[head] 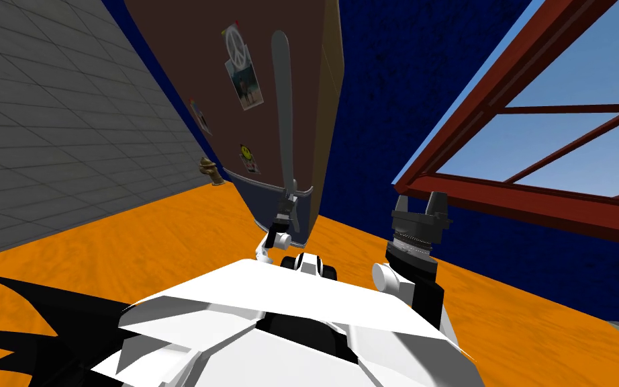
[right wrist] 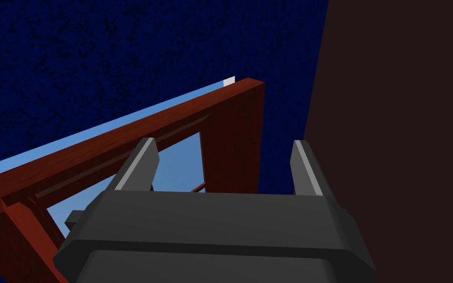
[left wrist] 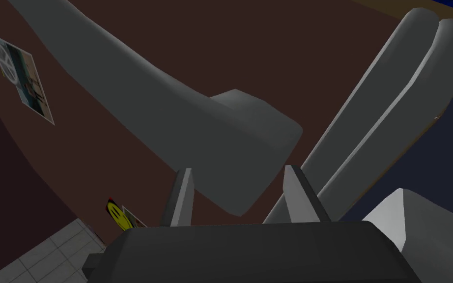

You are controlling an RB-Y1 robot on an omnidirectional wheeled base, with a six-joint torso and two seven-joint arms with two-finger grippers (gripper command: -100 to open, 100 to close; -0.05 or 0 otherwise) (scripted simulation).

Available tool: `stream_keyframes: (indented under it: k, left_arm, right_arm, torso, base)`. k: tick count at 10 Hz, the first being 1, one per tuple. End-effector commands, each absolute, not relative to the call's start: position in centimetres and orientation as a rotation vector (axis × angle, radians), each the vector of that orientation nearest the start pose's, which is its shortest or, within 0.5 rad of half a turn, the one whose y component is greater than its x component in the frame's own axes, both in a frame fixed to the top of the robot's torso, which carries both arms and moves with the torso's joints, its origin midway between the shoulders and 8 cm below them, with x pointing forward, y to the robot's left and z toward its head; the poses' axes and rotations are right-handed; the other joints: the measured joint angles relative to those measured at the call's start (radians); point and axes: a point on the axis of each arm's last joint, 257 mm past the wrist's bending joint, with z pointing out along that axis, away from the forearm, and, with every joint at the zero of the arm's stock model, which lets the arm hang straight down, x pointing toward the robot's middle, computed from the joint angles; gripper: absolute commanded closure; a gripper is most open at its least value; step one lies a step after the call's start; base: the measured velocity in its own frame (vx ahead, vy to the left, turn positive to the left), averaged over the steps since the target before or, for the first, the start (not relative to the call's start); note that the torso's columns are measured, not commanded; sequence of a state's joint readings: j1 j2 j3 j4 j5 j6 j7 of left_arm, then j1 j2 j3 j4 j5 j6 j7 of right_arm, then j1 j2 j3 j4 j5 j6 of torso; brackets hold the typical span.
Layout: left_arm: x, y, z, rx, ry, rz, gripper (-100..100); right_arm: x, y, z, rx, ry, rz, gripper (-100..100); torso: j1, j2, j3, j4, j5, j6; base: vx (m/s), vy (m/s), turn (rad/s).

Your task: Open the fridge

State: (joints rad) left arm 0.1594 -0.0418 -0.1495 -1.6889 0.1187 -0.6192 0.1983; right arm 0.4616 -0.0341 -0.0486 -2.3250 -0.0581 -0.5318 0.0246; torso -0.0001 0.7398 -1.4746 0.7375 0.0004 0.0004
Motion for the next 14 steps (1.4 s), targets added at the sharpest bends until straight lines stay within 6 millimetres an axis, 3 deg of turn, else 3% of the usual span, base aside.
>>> stream_keyframes:
  k: [1,4,6,12,14]
  left_arm:
    - [45.5,18.9,-9.7,-0.971,0.611,-1.762,100]
    - [45.2,17.9,-9.4,-0.958,0.64,-1.81,100]
    - [44.9,16.7,-9.0,-0.946,0.67,-1.859,100]
    - [43.7,13.2,-8.2,-0.921,0.772,-2.002,100]
    - [43.3,12.5,-9.8,-0.947,0.816,-1.999,100]
  right_arm:
    - [32.7,-29.0,6.3,0.563,0.53,1.308,0]
    - [32.7,-29.0,6.3,0.562,0.53,1.308,0]
    - [32.7,-29.0,6.3,0.562,0.53,1.308,0]
    - [32.7,-29.0,6.3,0.562,0.53,1.308,0]
    - [32.7,-29.0,6.3,0.563,0.53,1.308,0]
  torso:
    - [0.0,0.0,0.0,0.001,0.0,0.0]
    - [0.011,0.006,0.003,0.004,0.002,-0.002]
    - [0.013,0.005,0.002,0.006,0.002,-0.008]
    - [0.009,0.003,0.0,0.009,0.0,-0.004]
    - [-0.003,-0.007,-0.006,0.007,-0.002,-0.005]
  base:
    - [-0.021,0.002,0.0]
    - [-0.142,0.201,-0.11]
    - [-0.28,0.217,-0.08]
    - [-0.296,0.309,-0.122]
    - [-0.124,0.148,-0.068]
